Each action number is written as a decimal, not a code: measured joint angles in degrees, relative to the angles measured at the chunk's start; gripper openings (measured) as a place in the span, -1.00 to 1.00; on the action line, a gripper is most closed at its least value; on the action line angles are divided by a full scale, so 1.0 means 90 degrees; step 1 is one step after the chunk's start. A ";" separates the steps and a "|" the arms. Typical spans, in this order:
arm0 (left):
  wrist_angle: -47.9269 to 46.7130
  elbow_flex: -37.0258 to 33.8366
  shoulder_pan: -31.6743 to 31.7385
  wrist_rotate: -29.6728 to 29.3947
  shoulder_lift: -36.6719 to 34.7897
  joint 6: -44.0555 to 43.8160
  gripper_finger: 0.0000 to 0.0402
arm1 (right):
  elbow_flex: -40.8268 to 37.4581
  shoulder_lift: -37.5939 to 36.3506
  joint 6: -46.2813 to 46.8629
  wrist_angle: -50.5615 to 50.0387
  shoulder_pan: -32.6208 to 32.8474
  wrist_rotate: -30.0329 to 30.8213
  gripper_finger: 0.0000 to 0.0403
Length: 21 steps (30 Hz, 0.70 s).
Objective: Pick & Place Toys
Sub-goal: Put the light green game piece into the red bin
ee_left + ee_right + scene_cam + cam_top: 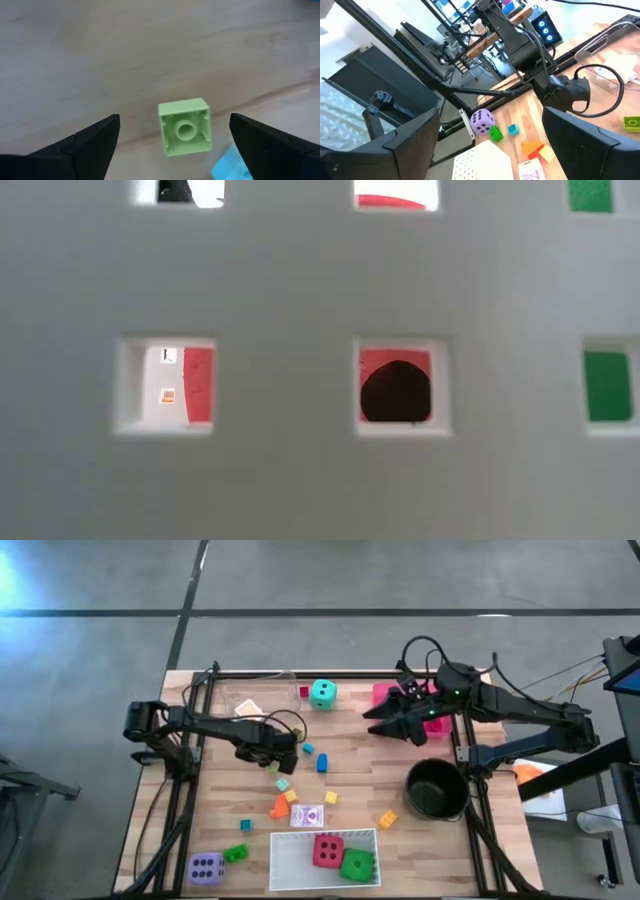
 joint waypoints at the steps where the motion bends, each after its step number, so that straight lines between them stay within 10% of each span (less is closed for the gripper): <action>1: 0.0002 -0.0022 0.0000 0.0002 0.0000 -0.0029 0.83 | 0.0000 0.0000 0.0000 0.0007 0.0002 0.0007 0.70; 12: 0.0384 -0.0085 0.0000 -0.0007 0.0006 -0.0073 0.19 | -0.0002 0.0070 0.0027 0.0004 0.0012 0.0027 0.70; 21: 0.0364 -0.0085 -0.0013 -0.0020 0.0017 -0.0065 0.08 | -0.0002 0.0070 0.0029 0.0005 0.0012 0.0027 0.70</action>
